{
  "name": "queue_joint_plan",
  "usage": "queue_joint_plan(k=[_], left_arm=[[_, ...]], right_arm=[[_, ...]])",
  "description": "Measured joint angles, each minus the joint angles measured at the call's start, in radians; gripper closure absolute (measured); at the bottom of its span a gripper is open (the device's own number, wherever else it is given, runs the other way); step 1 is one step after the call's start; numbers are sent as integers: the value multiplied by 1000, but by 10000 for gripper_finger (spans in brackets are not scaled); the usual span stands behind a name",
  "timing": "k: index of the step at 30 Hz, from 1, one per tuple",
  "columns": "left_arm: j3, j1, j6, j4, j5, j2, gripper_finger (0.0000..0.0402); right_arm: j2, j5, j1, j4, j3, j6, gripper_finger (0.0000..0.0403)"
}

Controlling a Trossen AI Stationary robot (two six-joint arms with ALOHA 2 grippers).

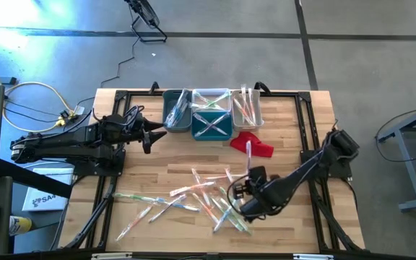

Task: Pick & Place Toothbrushes
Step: Put the right purple toothbrush into the blue bin

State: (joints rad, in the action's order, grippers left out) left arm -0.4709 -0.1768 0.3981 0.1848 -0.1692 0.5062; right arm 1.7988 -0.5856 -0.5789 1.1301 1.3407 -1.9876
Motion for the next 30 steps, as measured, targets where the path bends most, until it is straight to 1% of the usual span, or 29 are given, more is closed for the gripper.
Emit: queue_joint_plan(k=[3, 6, 9, 13, 19, 26, 30], left_arm=[[0, 0, 0, 0, 0, 0, 196], [0, 0, 0, 0, 0, 0, 196], [0, 0, 0, 0, 0, 0, 196], [0, 0, 0, 0, 0, 0, 196], [0, 0, 0, 1, 0, 0, 196], [0, 0, 0, 3, 0, 0, 196], [0, 0, 0, 6, 0, 0, 196]], right_arm=[[0, -57, 28, -23, 0, 45, 393], [0, -48, 51, -48, 0, 107, 393], [0, 12, 71, -73, 0, 163, 393], [5, 148, 95, -87, 0, 210, 393], [26, 275, 112, -91, 1, 267, 393], [84, 338, 138, -110, 0, 308, 393], [114, 401, 157, -129, 0, 343, 393]])
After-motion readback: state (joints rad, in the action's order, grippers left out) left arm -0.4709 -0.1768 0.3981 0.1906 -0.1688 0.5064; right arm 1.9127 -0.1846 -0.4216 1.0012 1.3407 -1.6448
